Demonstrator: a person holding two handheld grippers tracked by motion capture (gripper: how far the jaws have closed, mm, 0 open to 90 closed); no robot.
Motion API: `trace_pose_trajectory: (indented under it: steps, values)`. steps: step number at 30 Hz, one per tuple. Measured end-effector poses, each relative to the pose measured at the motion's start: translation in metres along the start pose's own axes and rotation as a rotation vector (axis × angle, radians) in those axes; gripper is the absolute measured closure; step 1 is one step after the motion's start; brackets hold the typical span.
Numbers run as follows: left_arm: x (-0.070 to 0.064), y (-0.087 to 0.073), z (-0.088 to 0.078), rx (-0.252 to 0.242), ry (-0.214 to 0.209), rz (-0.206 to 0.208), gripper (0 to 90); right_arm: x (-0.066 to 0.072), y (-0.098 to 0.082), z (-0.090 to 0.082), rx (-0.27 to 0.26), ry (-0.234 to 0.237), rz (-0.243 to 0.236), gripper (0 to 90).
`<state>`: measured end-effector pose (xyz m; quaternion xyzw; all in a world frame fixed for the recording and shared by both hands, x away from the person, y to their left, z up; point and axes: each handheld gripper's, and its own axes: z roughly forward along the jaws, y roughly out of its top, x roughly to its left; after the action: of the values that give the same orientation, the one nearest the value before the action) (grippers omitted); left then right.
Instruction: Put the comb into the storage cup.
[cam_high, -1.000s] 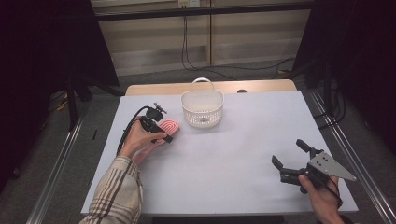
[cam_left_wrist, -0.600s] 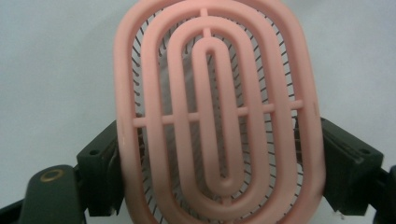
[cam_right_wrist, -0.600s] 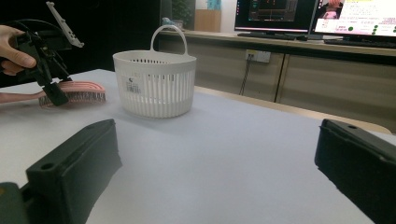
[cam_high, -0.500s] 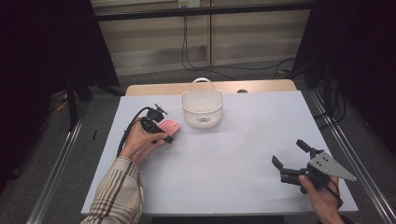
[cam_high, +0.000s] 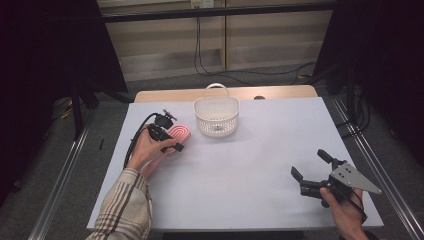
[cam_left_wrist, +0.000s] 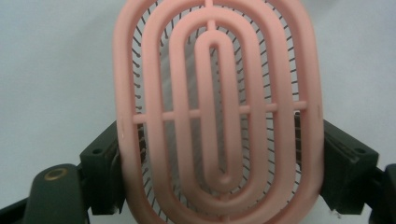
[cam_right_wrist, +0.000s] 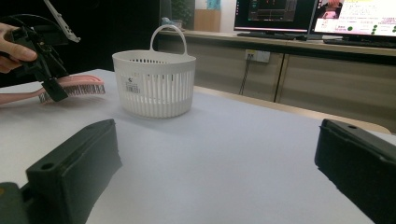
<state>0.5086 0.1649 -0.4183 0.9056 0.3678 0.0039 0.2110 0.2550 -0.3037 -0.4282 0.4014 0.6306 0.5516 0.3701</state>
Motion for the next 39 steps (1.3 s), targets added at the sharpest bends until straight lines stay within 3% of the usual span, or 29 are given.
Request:
trace_pose_trajectory:
  steps: [14,19,22,25,31,32,39]
  values:
    - [0.000,-0.003,-0.008,-0.077,0.020,-0.028,19.2,0.000,0.000,0.000,-0.001,-0.002,-0.001,0.0]
    - [0.000,-0.004,-0.007,-0.072,0.020,-0.019,19.3,0.000,0.000,0.000,0.000,-0.002,-0.001,0.0]
    - [-0.002,-0.006,-0.008,-0.103,0.026,-0.027,19.3,0.000,0.000,0.000,-0.001,-0.002,0.000,0.0]
    - [-0.002,-0.007,-0.015,-0.123,0.039,-0.007,19.3,0.000,0.000,0.000,-0.001,-0.004,0.000,0.0]
    - [-0.001,-0.010,-0.023,-0.174,0.047,-0.033,19.4,0.000,0.000,0.000,-0.001,-0.003,0.000,0.0]
    - [0.000,-0.011,-0.024,-0.180,0.060,-0.022,19.4,0.000,0.000,0.000,-0.001,-0.004,0.000,0.0]
    - [0.001,-0.015,-0.033,-0.238,0.050,-0.043,19.5,0.000,0.000,0.000,-0.001,-0.006,-0.001,0.0]
